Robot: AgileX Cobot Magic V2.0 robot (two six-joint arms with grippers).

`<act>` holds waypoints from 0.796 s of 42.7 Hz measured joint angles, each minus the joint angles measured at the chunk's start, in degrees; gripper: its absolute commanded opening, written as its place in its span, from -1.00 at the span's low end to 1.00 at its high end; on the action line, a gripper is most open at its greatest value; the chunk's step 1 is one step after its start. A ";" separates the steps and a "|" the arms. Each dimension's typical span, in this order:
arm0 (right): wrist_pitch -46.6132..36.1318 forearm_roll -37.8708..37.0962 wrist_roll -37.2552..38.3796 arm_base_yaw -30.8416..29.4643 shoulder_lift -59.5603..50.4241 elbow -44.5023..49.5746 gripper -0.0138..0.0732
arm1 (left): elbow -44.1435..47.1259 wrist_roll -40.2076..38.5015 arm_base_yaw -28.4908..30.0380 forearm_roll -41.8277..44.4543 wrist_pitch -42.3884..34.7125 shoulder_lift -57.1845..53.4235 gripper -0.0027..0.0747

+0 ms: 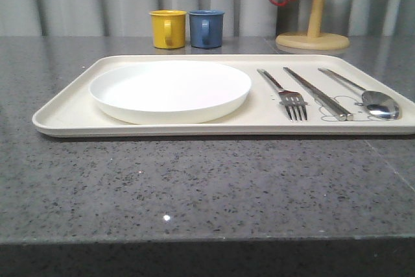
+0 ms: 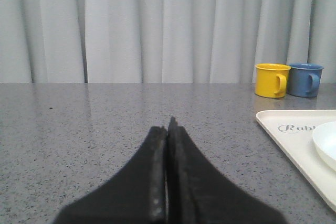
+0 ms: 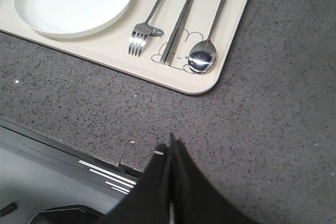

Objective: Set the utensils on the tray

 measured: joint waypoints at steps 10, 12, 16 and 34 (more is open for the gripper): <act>0.00 0.00 0.00 0.00 0.00 0.00 -0.84 | 0.00 0.00 0.00 0.00 0.00 0.00 -0.98; 0.00 0.00 0.00 0.00 0.00 0.00 -0.84 | 0.00 0.00 0.00 0.00 0.00 0.00 -0.98; -0.37 -0.33 0.00 0.00 -0.43 0.33 -0.84 | 0.00 0.00 0.00 0.00 0.00 0.00 -0.98; -40.30 -6.45 0.00 -12.14 -16.46 30.29 -0.84 | 0.00 0.00 0.00 0.00 0.00 0.00 -0.98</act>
